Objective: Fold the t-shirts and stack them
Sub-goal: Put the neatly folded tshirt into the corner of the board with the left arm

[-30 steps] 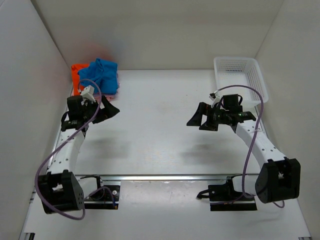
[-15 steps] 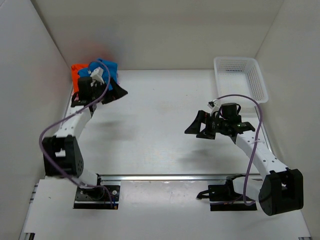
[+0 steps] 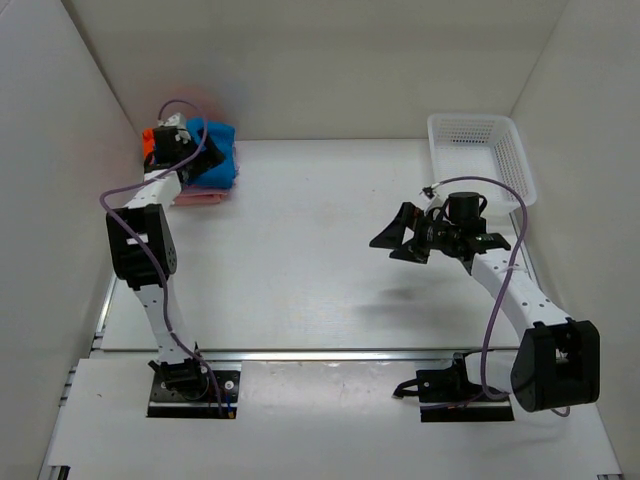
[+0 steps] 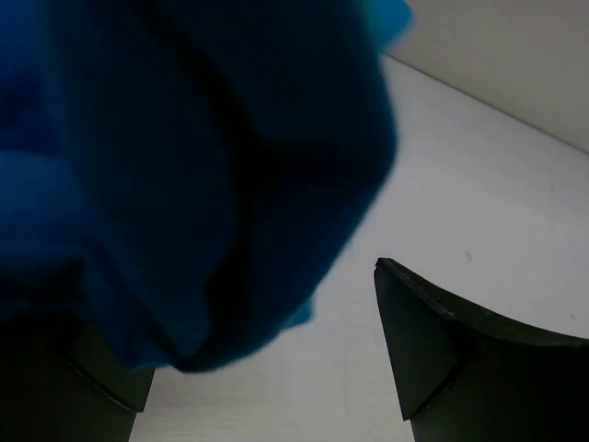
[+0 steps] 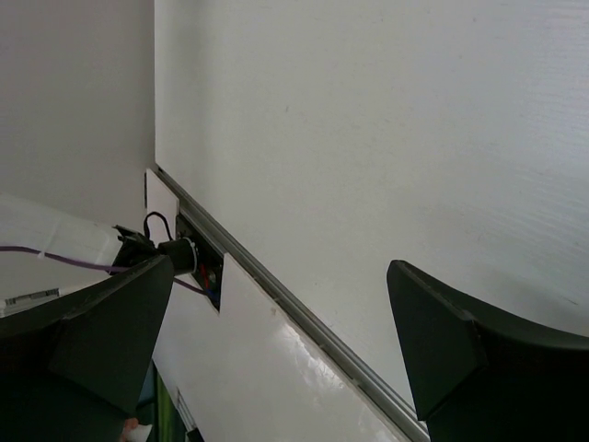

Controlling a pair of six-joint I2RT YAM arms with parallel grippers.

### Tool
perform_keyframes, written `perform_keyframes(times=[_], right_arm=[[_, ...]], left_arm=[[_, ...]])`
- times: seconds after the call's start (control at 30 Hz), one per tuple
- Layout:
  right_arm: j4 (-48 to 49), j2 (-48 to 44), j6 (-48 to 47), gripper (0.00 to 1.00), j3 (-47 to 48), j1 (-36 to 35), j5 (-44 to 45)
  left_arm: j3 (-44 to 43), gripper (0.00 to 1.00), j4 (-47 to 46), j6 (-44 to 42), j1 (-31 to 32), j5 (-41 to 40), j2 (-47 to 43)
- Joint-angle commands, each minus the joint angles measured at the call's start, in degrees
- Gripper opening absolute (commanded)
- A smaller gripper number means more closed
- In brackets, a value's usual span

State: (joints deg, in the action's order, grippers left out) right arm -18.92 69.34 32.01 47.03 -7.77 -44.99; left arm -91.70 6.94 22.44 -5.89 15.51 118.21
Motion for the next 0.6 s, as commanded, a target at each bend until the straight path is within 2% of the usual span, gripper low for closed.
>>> perform_keyframes(times=[0.0, 0.07, 0.2, 0.33, 0.47, 0.57], right_arm=[[4.06, 1.05, 1.65, 0.99, 1.84, 0.04, -2.12], [5.37, 2.02, 2.26, 0.99, 1.58, 0.21, -2.38], [7.31, 4.57, 2.8, 0.99, 0.44, -1.19, -2.73], [8.37, 6.85, 3.84, 0.99, 0.26, -1.55, -2.56], [8.63, 7.56, 3.94, 0.99, 0.7, -1.72, -2.64], [9.42, 7.91, 4.72, 1.0, 0.26, -1.72, -2.82]], left_arm=[[-4.88, 0.98, 0.78, -3.54, -5.26, -10.23, -0.88], [-6.47, 0.98, 1.32, -3.19, -7.46, -9.53, 0.87], [-3.14, 0.99, -4.02, 1.28, -11.24, -4.71, 1.23], [-2.96, 0.99, -6.05, 3.05, -12.04, 1.52, 2.72], [-0.76, 0.99, -13.6, 8.67, -12.21, 7.25, 1.06], [-2.6, 0.98, -14.59, 11.22, -11.69, 10.32, 0.7]])
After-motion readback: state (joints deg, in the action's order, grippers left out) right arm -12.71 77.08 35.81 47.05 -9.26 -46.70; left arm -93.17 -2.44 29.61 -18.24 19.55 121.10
